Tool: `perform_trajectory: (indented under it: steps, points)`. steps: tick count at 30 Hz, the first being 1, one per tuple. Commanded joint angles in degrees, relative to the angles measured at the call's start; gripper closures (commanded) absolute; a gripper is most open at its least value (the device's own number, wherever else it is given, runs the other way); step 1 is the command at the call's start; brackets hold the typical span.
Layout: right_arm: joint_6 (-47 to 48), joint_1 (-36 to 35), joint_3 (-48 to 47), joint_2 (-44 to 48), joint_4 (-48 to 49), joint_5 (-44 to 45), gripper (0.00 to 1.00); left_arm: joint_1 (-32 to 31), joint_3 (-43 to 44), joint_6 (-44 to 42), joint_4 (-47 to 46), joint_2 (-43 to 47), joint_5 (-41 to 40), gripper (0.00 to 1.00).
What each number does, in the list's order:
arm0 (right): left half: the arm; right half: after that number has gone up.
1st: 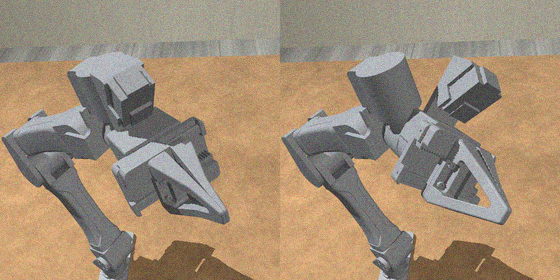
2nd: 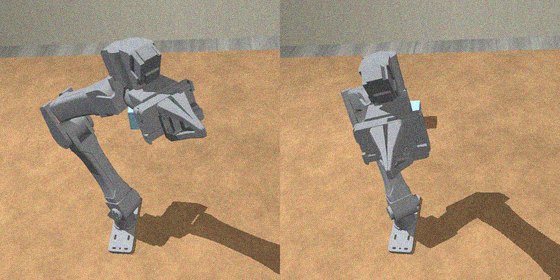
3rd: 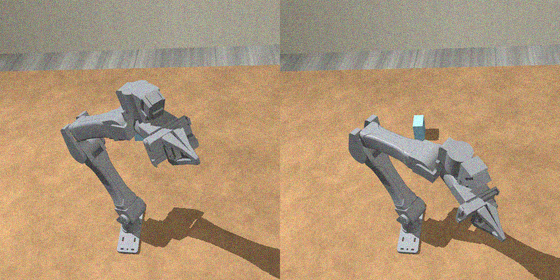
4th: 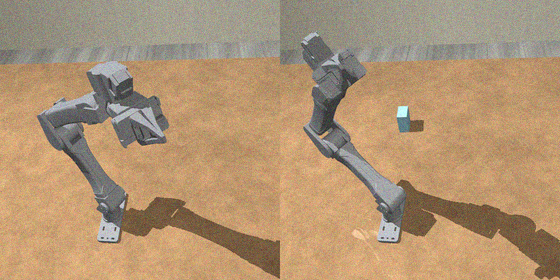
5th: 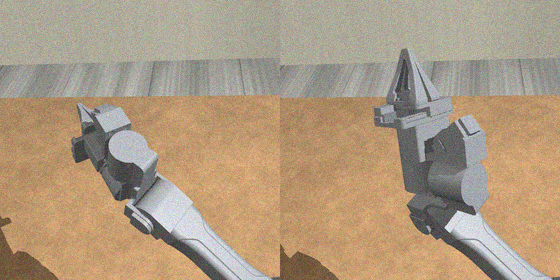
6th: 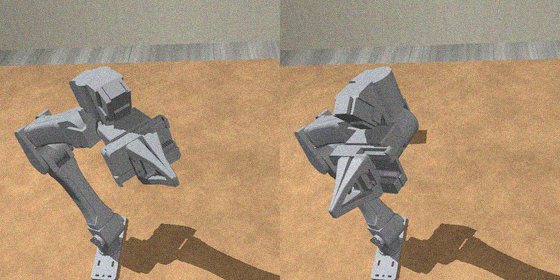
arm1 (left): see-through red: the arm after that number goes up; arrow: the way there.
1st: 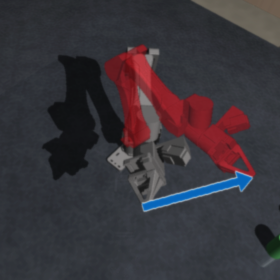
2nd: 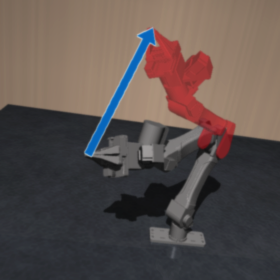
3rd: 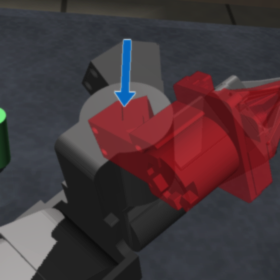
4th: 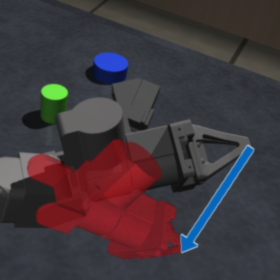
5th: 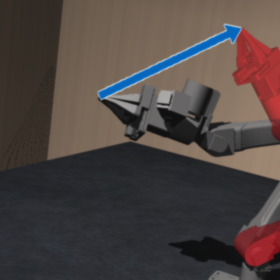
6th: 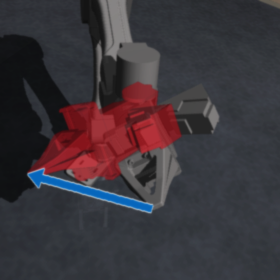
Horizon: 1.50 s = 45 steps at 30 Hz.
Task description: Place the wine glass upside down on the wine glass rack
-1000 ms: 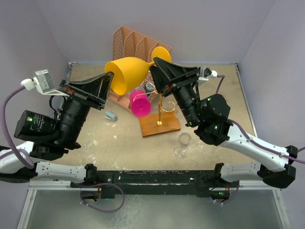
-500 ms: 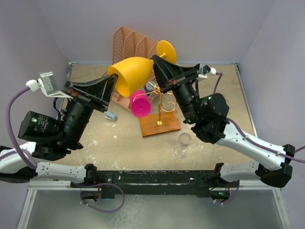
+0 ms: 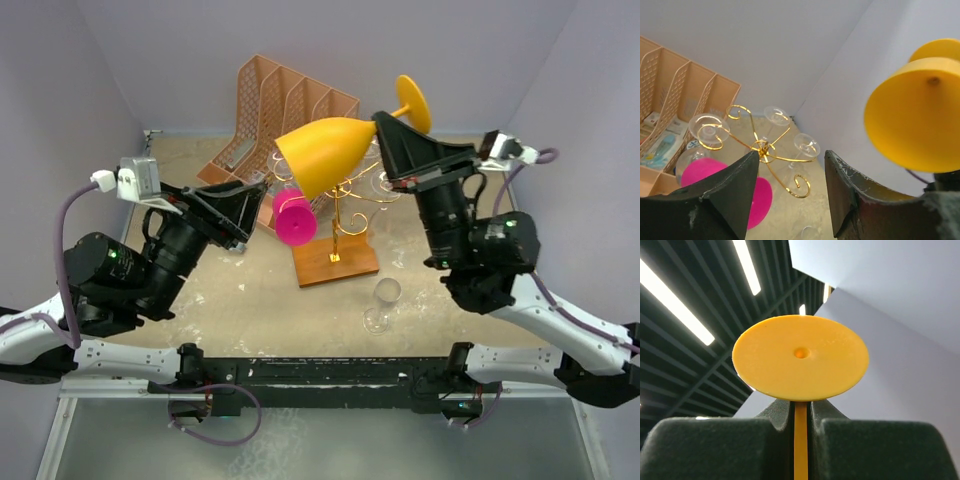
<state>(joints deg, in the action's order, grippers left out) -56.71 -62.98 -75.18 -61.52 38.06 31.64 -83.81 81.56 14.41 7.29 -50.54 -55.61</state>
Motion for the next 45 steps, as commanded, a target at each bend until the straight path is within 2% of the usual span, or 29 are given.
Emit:
perform_trajectory:
  steps: [1, 6, 10, 18, 22, 31, 41, 45]
  points:
    - [15.41, 0.14, 1.45, 5.63, -0.74, 1.17, 1.00, -0.24, 1.04, 4.88, 8.86, 1.88, -1.80, 0.47]
    - [27.53, 0.14, 6.20, 11.69, -3.65, -0.95, 1.00, -0.30, 1.97, 8.36, 11.08, 2.61, 0.98, 0.46]
    - [36.34, 0.14, 5.69, 14.17, -12.83, -0.65, 1.00, -0.30, 4.95, 12.34, 11.23, 1.13, 6.50, 0.46]
    - [53.08, 0.14, 7.26, 17.81, -22.00, -13.87, 1.00, -0.26, 13.80, 22.90, 12.63, -7.16, 12.03, 0.45]
    - [55.97, 0.14, 8.05, 19.27, -24.61, -19.64, 1.00, -0.26, 14.61, 27.45, 11.23, -9.71, 15.45, 0.45]
    - [57.84, 0.14, 10.17, 18.41, -28.99, -23.31, 1.00, -0.22, 14.03, 33.18, 8.11, -13.21, 22.67, 0.43]
    - [57.77, 0.14, 11.40, 17.23, -31.14, -27.77, 1.00, -0.22, 7.37, 35.46, 0.33, -11.03, 20.76, 0.43]
    - [57.76, 0.14, 11.55, 17.44, -30.95, -29.73, 1.00, -0.30, 7.29, 37.64, 1.93, -11.14, 17.74, 0.43]
